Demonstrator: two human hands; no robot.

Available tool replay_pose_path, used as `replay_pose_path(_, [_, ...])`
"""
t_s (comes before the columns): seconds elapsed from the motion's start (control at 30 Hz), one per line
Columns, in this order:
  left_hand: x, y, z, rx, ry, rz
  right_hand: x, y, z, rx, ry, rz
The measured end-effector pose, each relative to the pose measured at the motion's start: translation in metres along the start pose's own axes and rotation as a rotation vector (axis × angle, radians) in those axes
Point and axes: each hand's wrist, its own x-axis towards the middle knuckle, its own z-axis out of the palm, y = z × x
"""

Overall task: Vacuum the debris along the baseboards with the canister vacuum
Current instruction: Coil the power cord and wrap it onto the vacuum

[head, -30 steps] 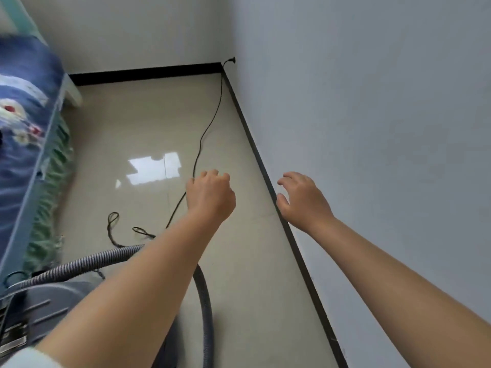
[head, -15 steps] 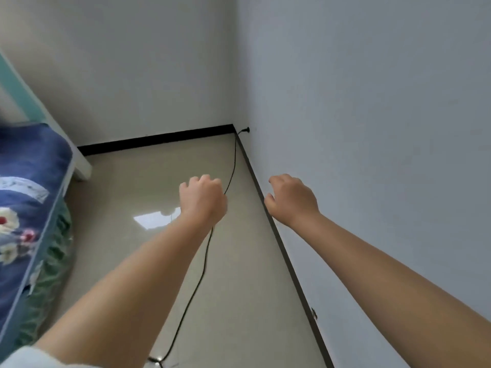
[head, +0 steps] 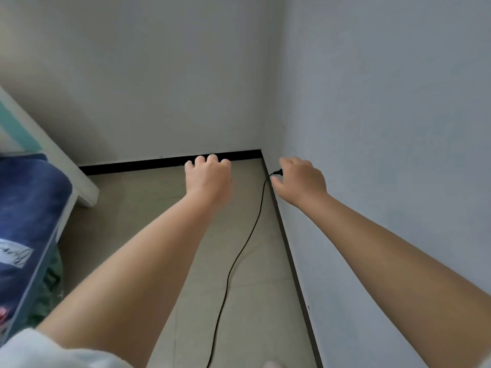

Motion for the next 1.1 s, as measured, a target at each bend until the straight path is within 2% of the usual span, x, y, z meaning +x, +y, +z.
replay_pose_path(0.27, [0.206, -0.067, 0.003, 0.016, -0.026, 0.049, 0.219, -0.032, 0.014, -0.008, 0.050, -0.029])
replay_pose_path(0.37, [0.282, -0.083, 0.021, 0.052, -0.028, 0.179, 0.282, -0.032, 0.041, -0.025, 0.046, 0.058])
replay_pose_path(0.47, [0.364, -0.087, 0.038, 0.079, -0.003, 0.284, 0.343, -0.023, 0.072, 0.010, 0.155, 0.152])
replay_pose_path(0.57, [0.429, -0.074, 0.055, 0.080, -0.032, 0.360, 0.392, -0.009, 0.099, 0.074, 0.242, 0.213])
replay_pose_path(0.63, [0.463, -0.060, 0.070, 0.079, -0.060, 0.442, 0.419, 0.004, 0.115, 0.090, 0.235, 0.272])
replay_pose_path(0.7, [0.491, -0.048, 0.088, 0.089, -0.084, 0.531, 0.439, 0.015, 0.131, 0.105, 0.209, 0.364])
replay_pose_path(0.77, [0.520, -0.040, 0.106, 0.127, -0.105, 0.614, 0.456, 0.027, 0.150, 0.139, 0.105, 0.498])
replay_pose_path(0.9, [0.576, -0.020, 0.151, 0.210, -0.168, 0.760, 0.461, 0.045, 0.207, 0.188, 0.060, 0.770])
replay_pose_path(1.0, [0.600, 0.001, 0.190, 0.320, -0.229, 0.978, 0.453, 0.053, 0.242, 0.193, 0.008, 0.947])
replay_pose_path(1.1, [0.617, 0.020, 0.224, 0.399, -0.238, 1.200, 0.451, 0.052, 0.271, 0.298, -0.068, 1.144])
